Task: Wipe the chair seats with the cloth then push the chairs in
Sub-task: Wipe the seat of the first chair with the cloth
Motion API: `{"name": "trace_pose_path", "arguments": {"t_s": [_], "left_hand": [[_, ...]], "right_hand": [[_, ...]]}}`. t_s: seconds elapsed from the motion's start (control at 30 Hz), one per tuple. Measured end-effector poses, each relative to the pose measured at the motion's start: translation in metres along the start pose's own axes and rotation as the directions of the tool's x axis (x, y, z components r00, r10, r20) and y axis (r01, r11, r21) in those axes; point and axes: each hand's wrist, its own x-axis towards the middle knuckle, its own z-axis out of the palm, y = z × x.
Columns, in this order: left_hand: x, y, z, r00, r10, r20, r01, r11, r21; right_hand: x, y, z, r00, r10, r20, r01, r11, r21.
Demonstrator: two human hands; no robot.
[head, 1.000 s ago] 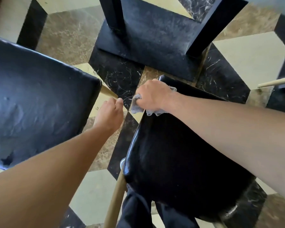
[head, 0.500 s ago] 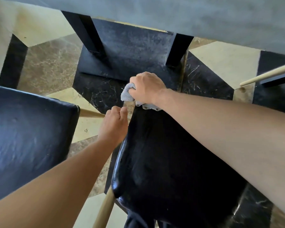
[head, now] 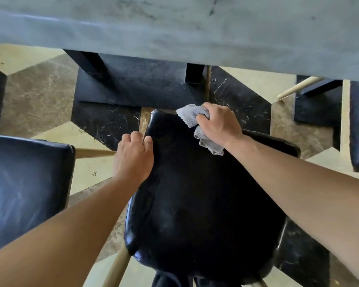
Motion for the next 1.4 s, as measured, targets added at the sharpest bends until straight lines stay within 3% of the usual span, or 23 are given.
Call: {"name": "trace_pose_path", "arguments": {"t_s": [0.23,0.4,0.73,0.93,1.1,1.3,1.4], "left_hand": [[-0.013,0.041,0.009,0.983,0.181,0.012,-0.181,0.967,0.181],[-0.026,0.073,0.024,0.924,0.372,0.083,-0.377,0.86,0.343],[-0.061,0.133,0.073,0.818,0.521,0.244,-0.574,0.72,0.389],[-0.082,0.142,0.097,0.75,0.583,0.311,-0.66,0.642,0.39],[-0.102,0.134,0.106,0.7,0.599,0.389,-0.714,0.564,0.415],[-0.125,0.116,0.107,0.656,0.616,0.437,-0.754,0.506,0.418],[-0.137,0.104,0.107,0.646,0.606,0.465,-0.763,0.493,0.418]], "right_hand": [[-0.014,0.05,-0.03,0.981,0.195,-0.016,-0.194,0.981,0.027],[-0.039,0.104,-0.054,0.949,0.294,-0.113,-0.292,0.956,0.039],[-0.078,0.159,-0.085,0.857,0.443,-0.264,-0.403,0.894,0.195],[-0.119,0.181,-0.085,0.764,0.562,-0.317,-0.426,0.808,0.408],[-0.162,0.183,-0.07,0.674,0.716,-0.182,-0.564,0.658,0.499],[-0.251,0.177,-0.043,0.736,0.675,-0.038,-0.597,0.675,0.434],[-0.288,0.174,-0.033,0.725,0.685,0.07,-0.655,0.654,0.38]]}}
